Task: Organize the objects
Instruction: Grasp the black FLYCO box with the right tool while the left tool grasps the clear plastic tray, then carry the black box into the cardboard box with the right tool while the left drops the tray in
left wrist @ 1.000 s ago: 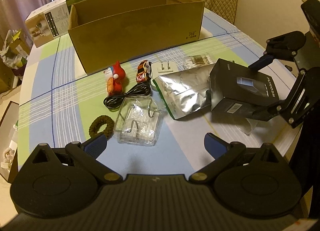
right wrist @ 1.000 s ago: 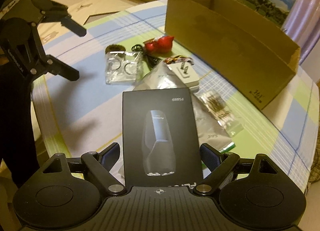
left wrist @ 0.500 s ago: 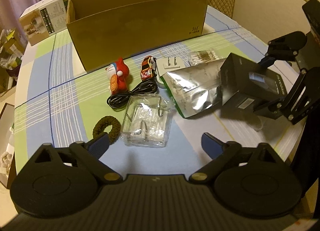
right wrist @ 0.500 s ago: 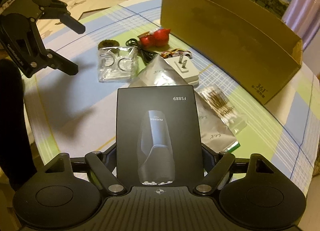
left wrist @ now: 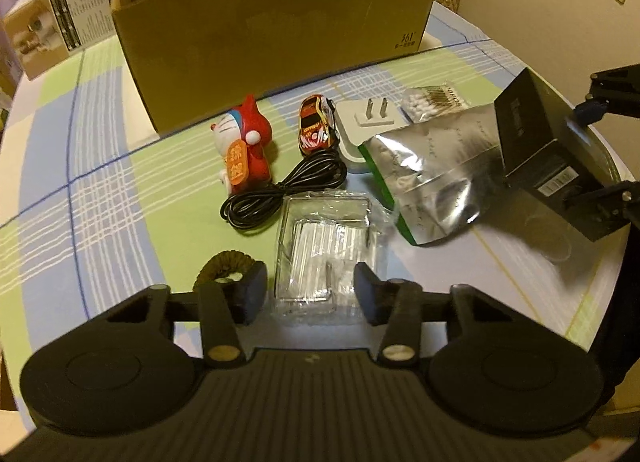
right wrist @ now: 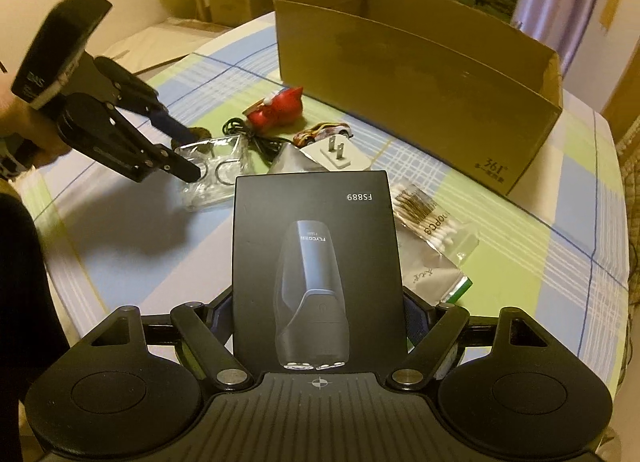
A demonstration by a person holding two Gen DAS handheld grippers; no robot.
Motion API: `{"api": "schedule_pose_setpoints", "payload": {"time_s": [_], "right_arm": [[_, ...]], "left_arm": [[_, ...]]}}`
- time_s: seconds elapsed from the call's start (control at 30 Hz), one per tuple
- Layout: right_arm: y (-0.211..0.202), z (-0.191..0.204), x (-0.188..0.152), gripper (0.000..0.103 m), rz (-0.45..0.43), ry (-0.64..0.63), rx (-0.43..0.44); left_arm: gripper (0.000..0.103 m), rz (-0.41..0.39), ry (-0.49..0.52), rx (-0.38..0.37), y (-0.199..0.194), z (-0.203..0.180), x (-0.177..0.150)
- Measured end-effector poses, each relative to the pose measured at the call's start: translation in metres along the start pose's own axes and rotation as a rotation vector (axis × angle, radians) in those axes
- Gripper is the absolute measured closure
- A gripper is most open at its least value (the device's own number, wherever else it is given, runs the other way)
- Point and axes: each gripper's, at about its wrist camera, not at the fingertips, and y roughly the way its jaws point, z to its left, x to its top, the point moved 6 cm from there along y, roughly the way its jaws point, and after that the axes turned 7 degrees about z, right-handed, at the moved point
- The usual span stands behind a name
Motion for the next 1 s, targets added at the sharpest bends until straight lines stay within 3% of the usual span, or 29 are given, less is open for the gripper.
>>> {"api": "schedule_pose_setpoints", "payload": {"time_s": [0.2,0.53,0.8,1.0], "right_arm": [[0.003,-0.004,0.003,0.027,-0.004,0.029,-0.005],[-0.003,-0.008,0.007,0.027,-0.028,0.103,-0.011],[-0.022,-0.011,0.014,0.027,-0.065,0.185,-0.022],[-0.046,-0.023,0.039,0.027,-0.107,0.227,-0.026]], "left_arm": [[0.076,0.021,-0.025,-0.022,0.009,0.002,0.001],[0.077,0.061,-0.170,0.021,-0.005,-0.007,-0.008],[0.077,0.006,-0.301,0.075,-0.040,-0.004,-0.007],[0.077,-0.068,-0.329,0.111,-0.080,-0.001,0.027]]}}
